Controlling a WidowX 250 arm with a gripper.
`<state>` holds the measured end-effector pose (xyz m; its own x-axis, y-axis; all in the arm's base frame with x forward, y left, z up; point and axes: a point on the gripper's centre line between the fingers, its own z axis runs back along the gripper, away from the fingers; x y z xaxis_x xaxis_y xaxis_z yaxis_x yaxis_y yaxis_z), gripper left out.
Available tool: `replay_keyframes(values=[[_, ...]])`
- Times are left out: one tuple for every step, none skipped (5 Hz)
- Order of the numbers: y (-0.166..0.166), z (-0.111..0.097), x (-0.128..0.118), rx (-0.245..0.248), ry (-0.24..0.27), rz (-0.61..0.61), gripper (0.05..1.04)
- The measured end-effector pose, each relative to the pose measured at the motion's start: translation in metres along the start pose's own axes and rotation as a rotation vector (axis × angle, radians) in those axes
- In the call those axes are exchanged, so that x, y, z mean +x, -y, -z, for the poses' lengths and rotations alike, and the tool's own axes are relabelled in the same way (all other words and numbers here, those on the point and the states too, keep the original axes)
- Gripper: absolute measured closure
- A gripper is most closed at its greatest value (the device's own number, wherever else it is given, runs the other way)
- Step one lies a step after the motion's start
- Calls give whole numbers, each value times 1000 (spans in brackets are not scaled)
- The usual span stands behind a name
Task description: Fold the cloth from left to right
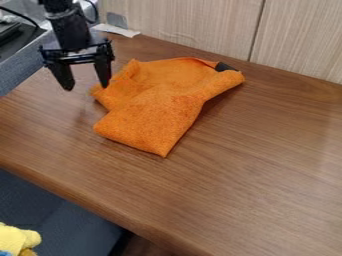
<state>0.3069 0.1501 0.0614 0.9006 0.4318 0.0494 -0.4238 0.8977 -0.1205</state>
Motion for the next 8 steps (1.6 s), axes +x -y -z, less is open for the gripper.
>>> replay_keyframes(values=[[7, 12, -1, -18, -43, 44, 84], [14, 15, 1, -6, -51, 67, 89], [17, 23, 0, 36, -67, 76, 157], [17, 27, -2, 54, -59, 56, 439], [18, 27, -2, 71, -60, 53, 710], [18, 25, -2, 74, -53, 40, 888], [19, 11, -3, 66, -29, 18, 969], [26, -23, 0, 85, 53, 23, 982]])
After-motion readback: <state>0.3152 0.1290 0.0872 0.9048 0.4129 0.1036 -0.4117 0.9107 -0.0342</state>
